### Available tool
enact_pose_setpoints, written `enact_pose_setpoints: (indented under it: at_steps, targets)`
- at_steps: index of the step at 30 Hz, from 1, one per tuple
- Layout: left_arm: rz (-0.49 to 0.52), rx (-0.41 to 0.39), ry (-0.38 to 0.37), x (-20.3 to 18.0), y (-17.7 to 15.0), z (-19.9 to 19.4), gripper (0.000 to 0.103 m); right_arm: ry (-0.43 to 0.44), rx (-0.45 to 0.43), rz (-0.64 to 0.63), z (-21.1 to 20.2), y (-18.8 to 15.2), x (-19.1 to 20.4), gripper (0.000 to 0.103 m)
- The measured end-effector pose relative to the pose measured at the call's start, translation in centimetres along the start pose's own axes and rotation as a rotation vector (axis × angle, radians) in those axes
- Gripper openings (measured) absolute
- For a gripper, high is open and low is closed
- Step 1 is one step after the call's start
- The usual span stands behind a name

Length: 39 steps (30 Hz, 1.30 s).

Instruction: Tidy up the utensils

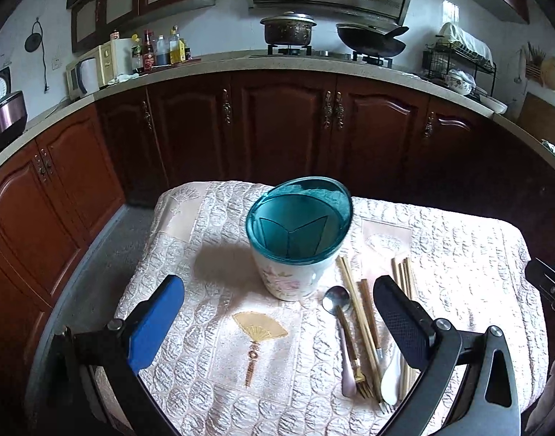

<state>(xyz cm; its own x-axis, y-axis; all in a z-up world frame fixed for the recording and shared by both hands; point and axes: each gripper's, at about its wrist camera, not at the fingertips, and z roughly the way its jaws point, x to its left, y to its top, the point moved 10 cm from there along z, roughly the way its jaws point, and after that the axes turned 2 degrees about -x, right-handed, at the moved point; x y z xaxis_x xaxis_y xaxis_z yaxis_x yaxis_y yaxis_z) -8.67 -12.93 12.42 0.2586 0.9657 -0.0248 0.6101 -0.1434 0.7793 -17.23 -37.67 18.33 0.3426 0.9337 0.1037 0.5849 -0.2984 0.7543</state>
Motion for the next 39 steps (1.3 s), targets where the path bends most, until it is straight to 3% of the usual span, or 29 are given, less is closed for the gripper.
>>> enact_pose_setpoints:
  at_steps: [15, 39]
  targets:
    - [0.010, -0.037, -0.035, -1.7, 1.2, -0.9, 0.103, -0.043, 0.001, -0.050, 0.0, 0.9, 0.3, 0.103]
    - [0.006, -0.009, -0.076, -2.6, 0.7, 0.0, 0.103, -0.064, 0.018, -0.077, 1.0, 1.0, 0.4, 0.103]
